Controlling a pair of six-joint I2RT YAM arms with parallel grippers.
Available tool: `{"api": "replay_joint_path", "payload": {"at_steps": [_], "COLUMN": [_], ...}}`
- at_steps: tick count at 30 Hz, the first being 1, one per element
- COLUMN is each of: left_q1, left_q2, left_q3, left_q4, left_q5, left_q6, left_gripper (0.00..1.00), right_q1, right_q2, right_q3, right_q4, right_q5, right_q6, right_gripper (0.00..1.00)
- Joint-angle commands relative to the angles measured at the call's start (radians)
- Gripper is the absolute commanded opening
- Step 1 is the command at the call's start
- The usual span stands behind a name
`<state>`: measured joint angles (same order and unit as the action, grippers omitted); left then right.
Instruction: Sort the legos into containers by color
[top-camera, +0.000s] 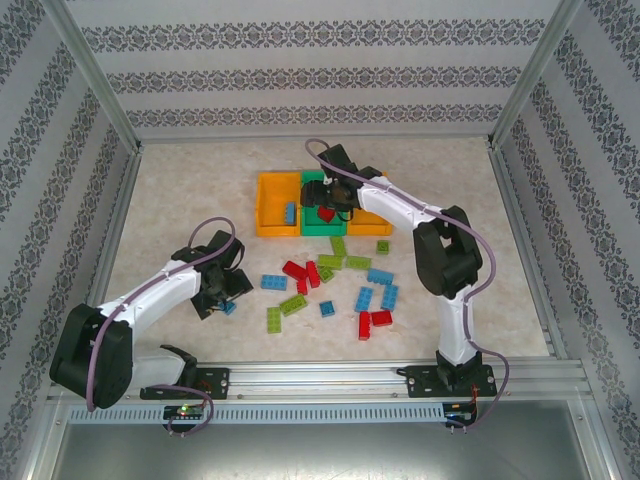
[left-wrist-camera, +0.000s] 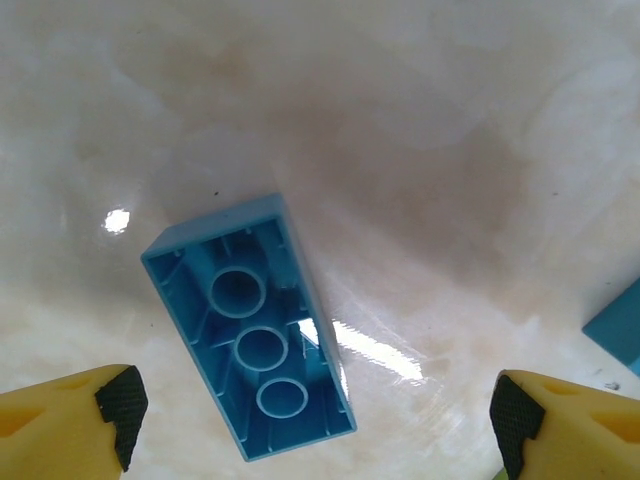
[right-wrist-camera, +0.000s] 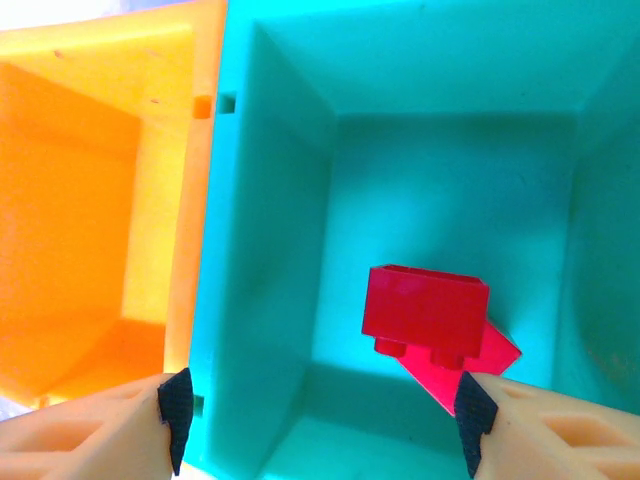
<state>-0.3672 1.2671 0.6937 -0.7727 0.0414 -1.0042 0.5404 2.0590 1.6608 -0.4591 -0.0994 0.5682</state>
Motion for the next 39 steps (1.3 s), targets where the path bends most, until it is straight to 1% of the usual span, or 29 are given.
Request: {"api": "replay_joint_path", "payload": {"at_steps": [1, 4, 7, 12, 17, 21, 27, 31, 35, 39], "left_q1": [-0.007, -0.003, 0.002, 0.015, 0.017, 0.017, 0.017, 0.016, 0.017, 0.017], "left_q2": [0.023, 0.052, 0.073, 0.088, 0.136, 0.160, 0.150, 0.098, 0.024, 0.019], "left_q3": [-0.017, -0.015, -0.008, -0.011, -0.010, -0.016, 0.000, 0.025, 0.064, 0.172], "left_q4": [0.021, 0.048, 0.056, 0.083, 0.109, 0.131, 0.117, 0.093, 0.096, 0.107], "left_q5": [-0.011, -0.012, -0.013, -0.018, -0.001, 0.004, -0.020, -0.049, -0.071, -0.080], "left_q6": [-0.034, -0.029, -0.006, 0.019, 0.042, 0.051, 0.083, 0.116, 0.165, 0.247], "left_gripper": [0.89, 0.88, 0.84, 0.73, 0.64, 0.54, 0.33, 0.28, 0.28, 0.27], "right_q1": [-0.002, -0.002, -0.003, -0.003, -0.004, -0.005, -0.007, -0.007, -0.005, -0.008], "right_q2": [-0.070, -0.097, -0.125, -0.160, -0.129, -0.097, -0.071, -0.042, -0.037, -0.020], "right_q3": [-0.025, -0.043, -0.067, -0.116, -0.125, -0.118, -0.108, -0.093, -0.090, -0.080], "right_q4": [0.025, 0.028, 0.031, 0.042, 0.049, 0.050, 0.052, 0.047, 0.063, 0.082], "right_q5": [-0.002, 0.009, 0.010, 0.010, -0.026, -0.057, -0.067, -0.080, -0.096, -0.116], "right_q6": [-0.017, -0.016, -0.016, -0.009, 0.010, 0.042, 0.069, 0.094, 0.114, 0.134], "right_gripper": [0.74, 0.74, 0.75, 0.76, 0.76, 0.76, 0.76, 0.75, 0.75, 0.75]}}
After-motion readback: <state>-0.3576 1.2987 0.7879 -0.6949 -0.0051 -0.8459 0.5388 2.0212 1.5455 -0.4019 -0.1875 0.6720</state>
